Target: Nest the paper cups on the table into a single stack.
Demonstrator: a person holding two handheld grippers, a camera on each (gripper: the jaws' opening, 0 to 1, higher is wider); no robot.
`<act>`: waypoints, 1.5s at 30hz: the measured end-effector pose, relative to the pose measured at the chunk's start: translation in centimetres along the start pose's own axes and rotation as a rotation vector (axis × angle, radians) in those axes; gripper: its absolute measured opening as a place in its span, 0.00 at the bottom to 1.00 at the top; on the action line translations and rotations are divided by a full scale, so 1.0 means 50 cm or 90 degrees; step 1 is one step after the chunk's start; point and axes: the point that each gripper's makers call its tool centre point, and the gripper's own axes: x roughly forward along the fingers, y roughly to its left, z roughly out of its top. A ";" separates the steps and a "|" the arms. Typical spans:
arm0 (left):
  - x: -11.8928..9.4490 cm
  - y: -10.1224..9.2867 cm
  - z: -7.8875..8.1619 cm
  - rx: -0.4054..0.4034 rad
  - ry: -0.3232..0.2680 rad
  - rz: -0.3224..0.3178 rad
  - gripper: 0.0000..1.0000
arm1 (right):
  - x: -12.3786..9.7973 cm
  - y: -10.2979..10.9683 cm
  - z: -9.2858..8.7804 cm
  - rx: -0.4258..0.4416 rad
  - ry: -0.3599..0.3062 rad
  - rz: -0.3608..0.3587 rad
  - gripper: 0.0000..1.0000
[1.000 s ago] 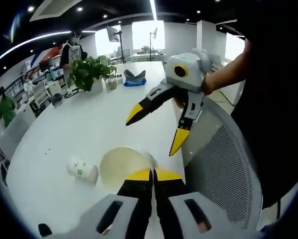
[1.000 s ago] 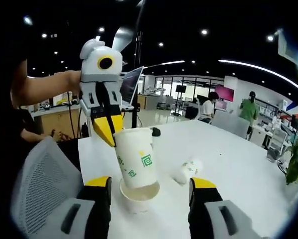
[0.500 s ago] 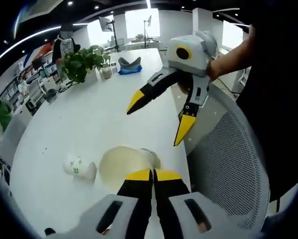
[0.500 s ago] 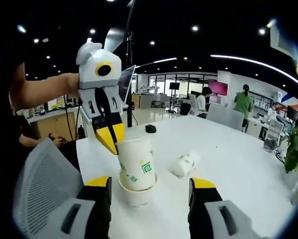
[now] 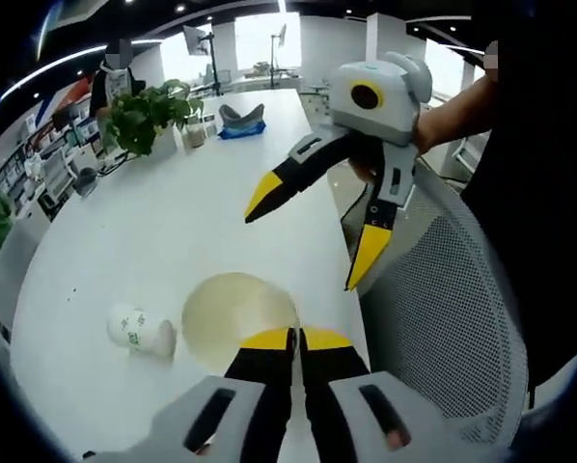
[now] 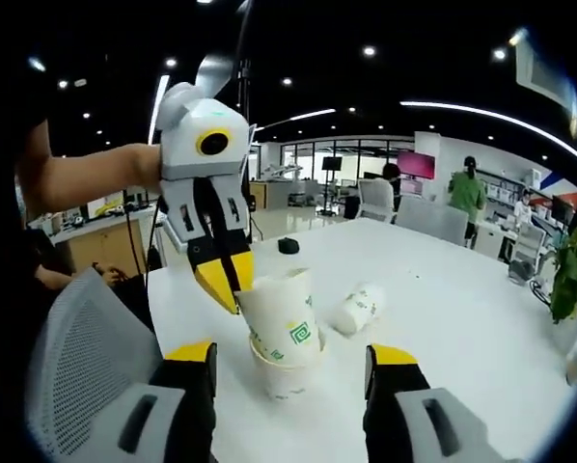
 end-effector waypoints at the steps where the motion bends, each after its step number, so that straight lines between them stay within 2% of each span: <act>1: 0.001 -0.004 0.000 0.003 0.003 -0.003 0.00 | 0.000 0.000 -0.001 0.000 0.000 -0.001 0.62; 10: 0.024 -0.005 0.000 0.007 0.011 -0.021 0.00 | 0.000 0.005 -0.008 0.001 0.005 -0.002 0.61; 16: 0.044 -0.002 -0.026 0.007 0.038 -0.025 0.00 | 0.001 0.007 -0.011 0.002 0.006 -0.002 0.61; 19: 0.053 -0.002 -0.032 -0.004 0.034 -0.036 0.00 | 0.001 0.007 -0.014 0.005 0.007 -0.003 0.61; 23: 0.063 -0.005 -0.024 -0.019 0.015 -0.048 0.00 | 0.002 0.007 -0.015 0.005 0.008 -0.003 0.61; 29: 0.084 -0.005 -0.043 -0.016 0.037 -0.060 0.01 | 0.001 0.004 -0.018 0.006 0.010 -0.006 0.61; 38: 0.100 -0.006 -0.032 -0.035 0.024 -0.077 0.02 | -0.005 -0.003 -0.027 0.014 0.013 -0.014 0.61; 45: 0.104 -0.007 -0.032 -0.046 0.029 -0.080 0.02 | -0.009 -0.011 -0.028 0.021 0.012 -0.020 0.61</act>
